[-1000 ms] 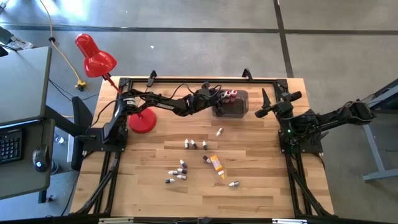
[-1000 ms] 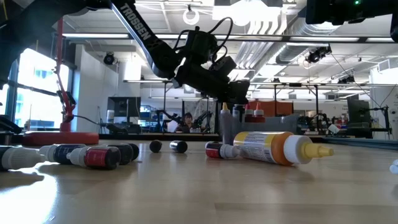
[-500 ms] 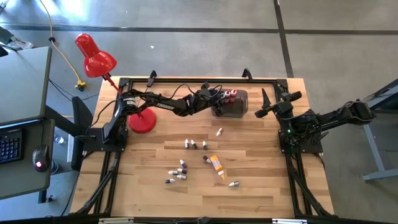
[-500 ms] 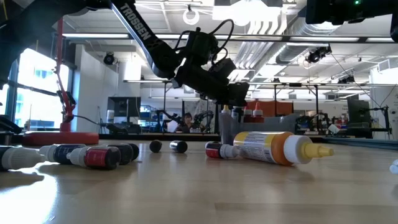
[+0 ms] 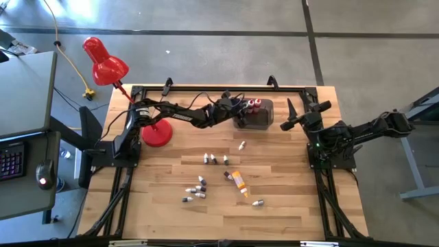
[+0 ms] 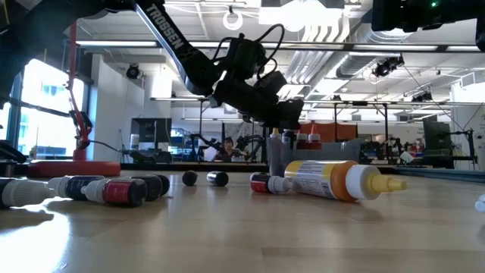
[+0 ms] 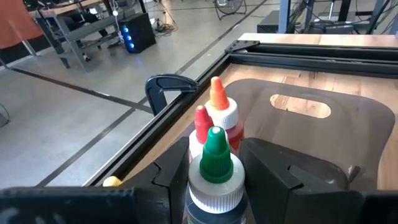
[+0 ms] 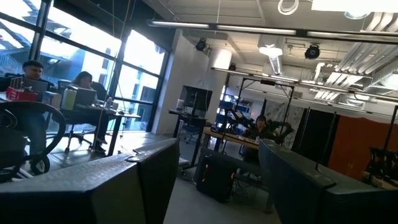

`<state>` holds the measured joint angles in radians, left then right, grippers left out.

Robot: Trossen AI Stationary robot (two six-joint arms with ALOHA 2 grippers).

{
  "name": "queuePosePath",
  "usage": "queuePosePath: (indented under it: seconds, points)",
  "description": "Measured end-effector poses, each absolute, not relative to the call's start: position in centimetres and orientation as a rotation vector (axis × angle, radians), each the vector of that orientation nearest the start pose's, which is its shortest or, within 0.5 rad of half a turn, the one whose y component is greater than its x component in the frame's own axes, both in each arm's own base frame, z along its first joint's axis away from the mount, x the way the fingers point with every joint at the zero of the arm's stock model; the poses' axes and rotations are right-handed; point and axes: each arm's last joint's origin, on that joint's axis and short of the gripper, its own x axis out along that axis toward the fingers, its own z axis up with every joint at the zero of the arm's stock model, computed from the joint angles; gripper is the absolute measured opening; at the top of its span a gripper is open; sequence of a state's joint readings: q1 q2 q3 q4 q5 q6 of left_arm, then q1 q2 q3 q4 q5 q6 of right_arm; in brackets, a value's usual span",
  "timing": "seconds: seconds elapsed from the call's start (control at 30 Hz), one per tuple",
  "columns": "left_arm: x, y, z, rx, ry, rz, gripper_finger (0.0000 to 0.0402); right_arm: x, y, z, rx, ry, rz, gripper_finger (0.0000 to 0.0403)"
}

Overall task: Pick & Place food coloring
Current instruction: Put the large green food coloring bottle into the bin

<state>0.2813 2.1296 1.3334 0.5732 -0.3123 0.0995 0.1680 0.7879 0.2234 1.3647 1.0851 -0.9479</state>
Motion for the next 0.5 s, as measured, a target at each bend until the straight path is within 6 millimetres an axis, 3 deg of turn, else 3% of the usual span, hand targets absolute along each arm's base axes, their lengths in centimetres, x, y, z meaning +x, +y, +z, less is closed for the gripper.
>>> queuePosePath:
  seconds: [0.5]
  points:
    - [44.59, 13.83, 17.13, -0.002, 0.245, 0.584, 0.0127, 13.22, -0.35, 26.83, -0.368, -0.198, -1.071, 0.0215]
